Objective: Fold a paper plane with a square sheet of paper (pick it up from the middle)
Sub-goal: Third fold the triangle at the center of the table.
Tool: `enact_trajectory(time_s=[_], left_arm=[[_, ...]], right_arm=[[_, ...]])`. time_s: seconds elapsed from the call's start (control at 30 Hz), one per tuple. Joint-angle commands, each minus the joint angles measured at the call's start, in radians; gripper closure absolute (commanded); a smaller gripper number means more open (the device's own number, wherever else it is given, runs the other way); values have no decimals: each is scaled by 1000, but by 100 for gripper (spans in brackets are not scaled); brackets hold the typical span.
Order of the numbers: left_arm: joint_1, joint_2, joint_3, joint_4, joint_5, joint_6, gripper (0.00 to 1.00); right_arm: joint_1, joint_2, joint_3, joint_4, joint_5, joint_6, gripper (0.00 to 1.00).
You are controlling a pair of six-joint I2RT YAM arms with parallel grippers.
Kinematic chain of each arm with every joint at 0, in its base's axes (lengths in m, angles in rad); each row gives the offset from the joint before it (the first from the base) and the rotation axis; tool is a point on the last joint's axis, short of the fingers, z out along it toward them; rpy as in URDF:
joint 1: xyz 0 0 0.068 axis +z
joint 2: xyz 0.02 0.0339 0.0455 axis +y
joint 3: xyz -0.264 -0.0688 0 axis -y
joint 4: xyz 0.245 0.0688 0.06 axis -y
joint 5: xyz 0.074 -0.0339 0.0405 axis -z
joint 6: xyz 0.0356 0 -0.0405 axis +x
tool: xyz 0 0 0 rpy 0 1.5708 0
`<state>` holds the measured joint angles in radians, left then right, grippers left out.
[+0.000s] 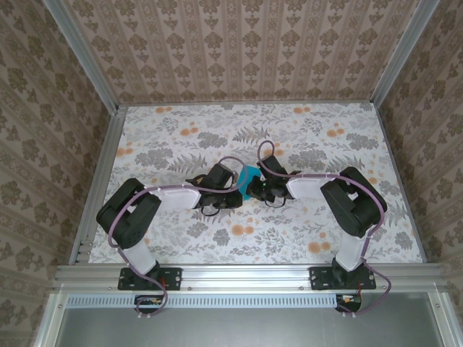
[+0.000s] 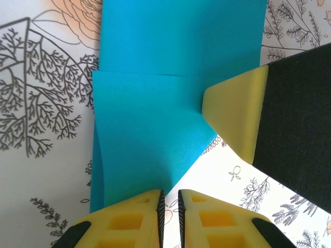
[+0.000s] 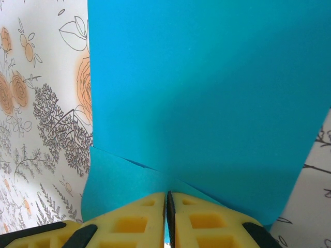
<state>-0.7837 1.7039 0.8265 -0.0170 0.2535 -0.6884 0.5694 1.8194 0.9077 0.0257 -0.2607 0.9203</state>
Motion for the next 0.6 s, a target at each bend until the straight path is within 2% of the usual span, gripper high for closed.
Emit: enact_trajectory(time_s=[0.0, 0.57], left_arm=[[14, 7, 12, -53, -43, -5, 83], [35, -32, -67, -77, -55, -9, 87]], right_arm=[[-11, 51, -31, -70, 57, 10, 88], [-22, 49, -31, -79, 61, -1, 88]])
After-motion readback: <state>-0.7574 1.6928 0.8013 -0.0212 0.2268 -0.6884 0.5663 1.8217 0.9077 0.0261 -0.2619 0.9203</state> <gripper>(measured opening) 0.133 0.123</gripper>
